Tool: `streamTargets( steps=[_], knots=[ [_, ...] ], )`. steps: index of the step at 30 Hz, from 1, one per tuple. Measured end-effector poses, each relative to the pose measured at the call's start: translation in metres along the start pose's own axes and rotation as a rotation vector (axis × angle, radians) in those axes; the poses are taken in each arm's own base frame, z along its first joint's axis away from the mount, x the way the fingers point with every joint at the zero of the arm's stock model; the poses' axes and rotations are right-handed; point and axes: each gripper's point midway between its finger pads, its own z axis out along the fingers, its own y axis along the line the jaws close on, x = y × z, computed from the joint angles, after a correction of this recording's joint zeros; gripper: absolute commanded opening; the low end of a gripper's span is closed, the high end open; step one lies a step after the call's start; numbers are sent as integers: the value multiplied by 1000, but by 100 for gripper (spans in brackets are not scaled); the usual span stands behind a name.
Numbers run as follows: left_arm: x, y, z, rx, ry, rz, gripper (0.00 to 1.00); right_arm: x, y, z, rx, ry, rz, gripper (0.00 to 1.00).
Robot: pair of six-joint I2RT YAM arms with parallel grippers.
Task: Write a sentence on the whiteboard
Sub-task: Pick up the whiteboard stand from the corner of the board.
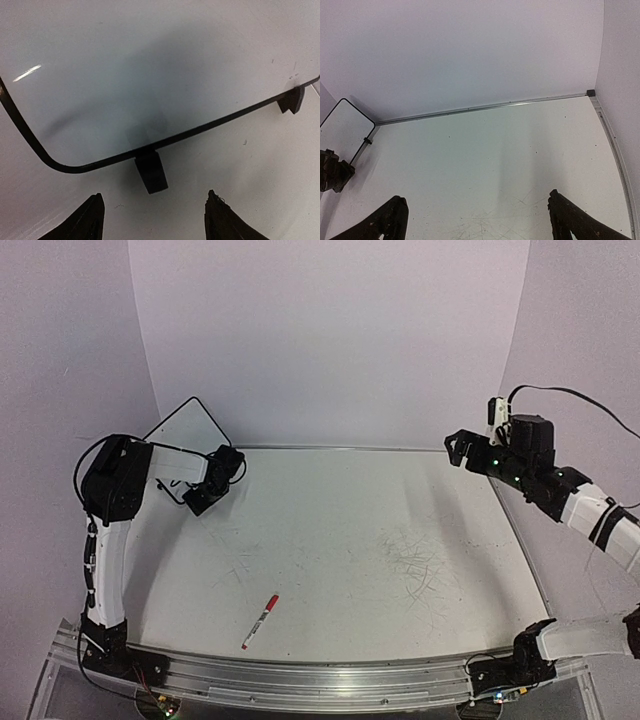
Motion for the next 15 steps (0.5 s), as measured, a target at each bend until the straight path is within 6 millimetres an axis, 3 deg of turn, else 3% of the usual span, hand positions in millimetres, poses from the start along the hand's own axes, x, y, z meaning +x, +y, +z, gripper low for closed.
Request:
streamTargets(
  steps=[7,15],
  knots=[
    [-2,-2,20,-27,-9,-1,60,-2,1,0,-6,-11,2,98],
    [-7,-7,26,-38,-43,20,50,3,4,1,-32,-4,11,98]
  ],
)
